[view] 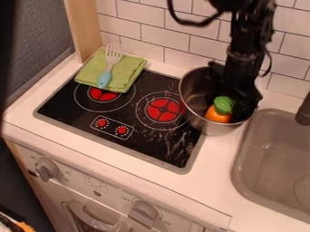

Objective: Get the carrot inside the pot and moved in the top of the burner

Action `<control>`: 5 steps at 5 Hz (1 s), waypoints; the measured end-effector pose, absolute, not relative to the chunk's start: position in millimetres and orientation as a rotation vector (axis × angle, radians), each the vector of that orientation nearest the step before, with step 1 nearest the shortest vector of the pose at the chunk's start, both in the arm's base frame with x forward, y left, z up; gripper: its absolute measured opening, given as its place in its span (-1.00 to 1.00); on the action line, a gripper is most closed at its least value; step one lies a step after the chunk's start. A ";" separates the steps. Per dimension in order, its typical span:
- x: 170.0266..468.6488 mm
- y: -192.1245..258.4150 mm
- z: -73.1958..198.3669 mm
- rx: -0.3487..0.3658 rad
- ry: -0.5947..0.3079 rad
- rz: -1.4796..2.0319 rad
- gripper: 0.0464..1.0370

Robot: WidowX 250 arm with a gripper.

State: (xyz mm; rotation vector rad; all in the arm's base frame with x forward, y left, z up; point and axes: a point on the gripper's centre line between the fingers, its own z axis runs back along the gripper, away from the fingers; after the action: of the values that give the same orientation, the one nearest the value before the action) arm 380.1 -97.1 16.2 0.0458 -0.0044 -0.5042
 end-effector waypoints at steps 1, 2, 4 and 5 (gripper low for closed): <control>389.6 -92.7 21.7 0.053 -0.037 -0.494 0.80; 382.5 -86.6 14.9 0.030 -0.029 -0.484 0.25; 370.8 -73.8 52.2 -0.038 -0.101 -0.481 -0.60; 365.6 -66.2 52.3 -0.086 -0.081 -0.474 -0.09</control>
State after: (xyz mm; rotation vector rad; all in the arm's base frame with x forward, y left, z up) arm 365.6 -66.2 52.3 -0.0864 -0.0809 -0.4736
